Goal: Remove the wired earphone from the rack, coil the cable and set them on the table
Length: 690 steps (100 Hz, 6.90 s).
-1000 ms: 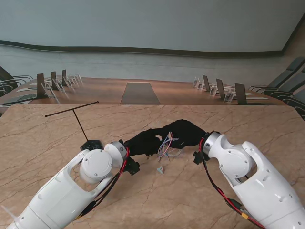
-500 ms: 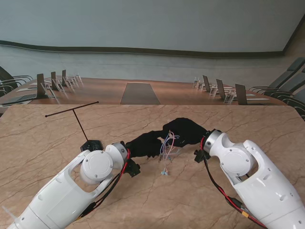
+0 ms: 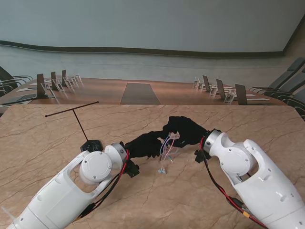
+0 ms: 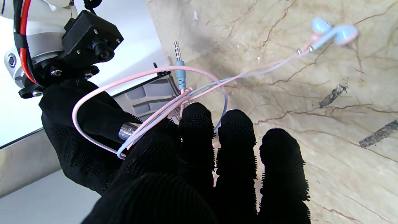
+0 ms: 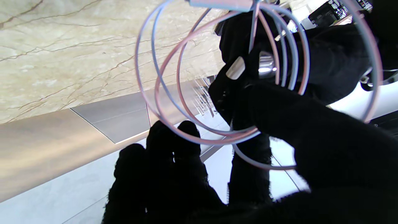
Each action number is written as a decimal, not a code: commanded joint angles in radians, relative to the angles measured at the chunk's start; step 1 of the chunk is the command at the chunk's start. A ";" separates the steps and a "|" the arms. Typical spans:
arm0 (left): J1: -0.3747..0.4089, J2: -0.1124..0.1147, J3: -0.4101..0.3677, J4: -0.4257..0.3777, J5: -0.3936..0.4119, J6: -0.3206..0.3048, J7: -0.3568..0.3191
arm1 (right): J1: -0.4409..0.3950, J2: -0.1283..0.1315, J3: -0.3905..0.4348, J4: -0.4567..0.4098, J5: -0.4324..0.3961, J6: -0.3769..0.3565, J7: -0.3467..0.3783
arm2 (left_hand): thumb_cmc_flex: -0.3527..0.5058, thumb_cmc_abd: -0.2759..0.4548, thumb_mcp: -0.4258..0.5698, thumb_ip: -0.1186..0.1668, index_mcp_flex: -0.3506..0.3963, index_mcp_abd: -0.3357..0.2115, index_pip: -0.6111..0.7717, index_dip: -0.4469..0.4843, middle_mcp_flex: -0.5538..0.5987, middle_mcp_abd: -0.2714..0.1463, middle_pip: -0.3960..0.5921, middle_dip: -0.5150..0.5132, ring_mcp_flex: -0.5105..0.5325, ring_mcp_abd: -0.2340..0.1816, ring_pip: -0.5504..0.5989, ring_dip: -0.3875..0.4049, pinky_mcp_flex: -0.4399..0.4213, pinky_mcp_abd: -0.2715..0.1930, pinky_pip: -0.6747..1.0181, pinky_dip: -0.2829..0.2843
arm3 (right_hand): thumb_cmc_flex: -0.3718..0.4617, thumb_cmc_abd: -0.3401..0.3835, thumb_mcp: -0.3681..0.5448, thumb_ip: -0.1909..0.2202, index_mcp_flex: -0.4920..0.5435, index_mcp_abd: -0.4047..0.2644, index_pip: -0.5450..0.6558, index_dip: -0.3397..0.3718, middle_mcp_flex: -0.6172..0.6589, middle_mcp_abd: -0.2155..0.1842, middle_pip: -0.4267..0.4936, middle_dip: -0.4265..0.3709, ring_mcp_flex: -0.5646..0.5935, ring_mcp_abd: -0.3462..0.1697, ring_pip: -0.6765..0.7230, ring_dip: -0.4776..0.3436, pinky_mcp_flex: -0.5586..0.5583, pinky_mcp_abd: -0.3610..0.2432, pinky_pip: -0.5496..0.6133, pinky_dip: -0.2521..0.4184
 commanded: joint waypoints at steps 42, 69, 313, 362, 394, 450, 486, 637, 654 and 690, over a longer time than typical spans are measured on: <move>-0.003 0.005 -0.001 -0.008 -0.008 -0.019 -0.045 | -0.001 -0.007 -0.019 0.013 0.000 0.028 -0.014 | 0.052 0.019 -0.010 0.009 0.003 -0.155 0.109 -0.039 -0.050 0.004 -0.012 -0.007 -0.035 0.008 -0.015 0.003 -0.036 -0.024 0.000 0.001 | 0.113 0.055 0.110 0.043 0.094 -0.030 0.092 0.007 -0.030 -0.179 -0.271 -0.372 -0.136 -0.099 -0.103 -0.341 -0.096 -0.166 -0.040 -0.168; 0.000 0.010 -0.002 0.002 0.005 -0.043 -0.052 | -0.002 -0.009 -0.013 0.009 -0.013 0.008 -0.030 | 0.046 0.039 -0.140 0.037 0.016 -0.115 -0.071 -0.291 -0.136 0.024 -0.126 -0.088 -0.136 0.034 -0.141 -0.034 -0.126 -0.045 -0.109 -0.042 | 0.154 0.084 0.068 -0.009 0.050 -0.008 0.114 0.005 0.276 -0.165 -0.304 -0.408 0.019 -0.070 -0.063 -0.354 -0.036 -0.147 -0.021 -0.160; 0.105 0.000 -0.054 -0.009 0.172 -0.089 0.105 | 0.013 -0.006 0.066 -0.038 -0.099 0.054 -0.031 | -0.154 0.083 -0.158 0.048 0.033 -0.110 -0.127 -0.413 -0.252 0.052 -0.195 -0.178 -0.260 0.066 -0.180 -0.063 -0.257 -0.081 -0.140 -0.042 | 0.102 -0.040 0.198 0.057 0.132 -0.022 0.130 0.006 0.651 0.024 -0.134 -0.251 0.404 0.115 0.169 -0.384 0.255 0.030 0.078 -0.106; 0.099 0.003 -0.032 -0.003 0.172 -0.090 0.089 | 0.074 -0.017 0.026 -0.021 -0.111 0.099 -0.063 | -0.133 0.077 -0.147 0.050 0.073 -0.120 -0.095 -0.407 -0.213 0.055 -0.205 -0.193 -0.229 0.078 -0.183 -0.074 -0.232 -0.065 -0.130 -0.042 | 0.101 -0.031 0.191 0.063 0.132 -0.018 0.129 0.001 0.659 0.031 -0.131 -0.252 0.417 0.125 0.176 -0.383 0.275 0.046 0.083 -0.102; 0.069 0.006 -0.005 0.011 0.171 -0.086 0.064 | 0.082 -0.016 0.009 -0.032 -0.103 0.107 -0.052 | -0.102 0.075 -0.151 0.051 0.132 -0.102 -0.215 -0.506 -0.157 0.045 -0.366 -0.377 -0.204 0.073 -0.336 -0.219 -0.215 -0.072 -0.117 -0.039 | 0.100 -0.025 0.187 0.062 0.129 -0.014 0.128 -0.004 0.660 0.032 -0.132 -0.251 0.421 0.126 0.178 -0.383 0.280 0.051 0.082 -0.104; 0.040 0.000 0.020 0.031 0.167 -0.074 0.067 | 0.036 -0.008 0.023 -0.088 -0.102 0.111 -0.017 | -0.209 0.037 -0.144 0.065 0.030 -0.036 -0.311 -0.535 -0.295 0.061 -0.393 -0.432 -0.296 0.051 -0.396 -0.259 -0.278 -0.100 -0.165 -0.057 | 0.103 -0.023 0.185 0.064 0.128 -0.010 0.128 -0.013 0.662 0.035 -0.134 -0.250 0.423 0.131 0.179 -0.383 0.283 0.055 0.083 -0.105; 0.037 0.003 0.019 0.035 0.188 -0.055 0.060 | 0.021 -0.008 0.051 -0.108 -0.099 0.089 -0.025 | -0.219 0.020 -0.129 0.064 0.014 -0.044 -0.213 -0.458 -0.297 0.059 -0.340 -0.393 -0.296 0.055 -0.392 -0.259 -0.279 -0.102 -0.166 -0.051 | 0.104 -0.024 0.185 0.063 0.128 -0.007 0.128 -0.017 0.665 0.035 -0.136 -0.251 0.425 0.131 0.179 -0.385 0.288 0.058 0.084 -0.107; -0.043 -0.020 0.100 0.080 0.103 -0.061 0.054 | -0.028 -0.006 0.069 -0.121 -0.121 0.120 -0.022 | -0.346 0.091 -0.130 0.067 0.036 -0.018 -0.341 -0.523 -0.329 0.071 -0.404 -0.454 -0.329 0.044 -0.455 -0.300 -0.318 -0.104 -0.237 -0.077 | 0.107 -0.026 0.184 0.059 0.129 -0.003 0.127 -0.025 0.666 0.036 -0.141 -0.250 0.426 0.133 0.180 -0.390 0.291 0.063 0.084 -0.114; -0.045 -0.022 0.106 0.079 0.112 -0.057 0.063 | -0.012 -0.009 0.052 -0.106 -0.111 0.124 -0.029 | -0.221 0.037 -0.113 0.055 0.039 -0.056 -0.286 -0.477 -0.294 0.058 -0.386 -0.443 -0.299 0.042 -0.445 -0.302 -0.293 -0.099 -0.227 -0.075 | 0.108 -0.027 0.185 0.057 0.129 -0.004 0.127 -0.025 0.665 0.036 -0.141 -0.251 0.426 0.134 0.180 -0.390 0.291 0.064 0.084 -0.114; -0.052 -0.026 0.108 0.073 0.114 -0.058 0.073 | 0.002 -0.009 0.031 -0.095 -0.097 0.124 -0.023 | 0.025 0.120 -0.151 0.050 -0.005 -0.122 -0.095 -0.438 -0.219 0.024 -0.300 -0.377 -0.239 0.043 -0.407 -0.301 -0.247 -0.087 -0.180 -0.073 | 0.107 -0.027 0.187 0.056 0.129 -0.003 0.128 -0.026 0.666 0.037 -0.140 -0.252 0.426 0.134 0.180 -0.390 0.291 0.064 0.084 -0.115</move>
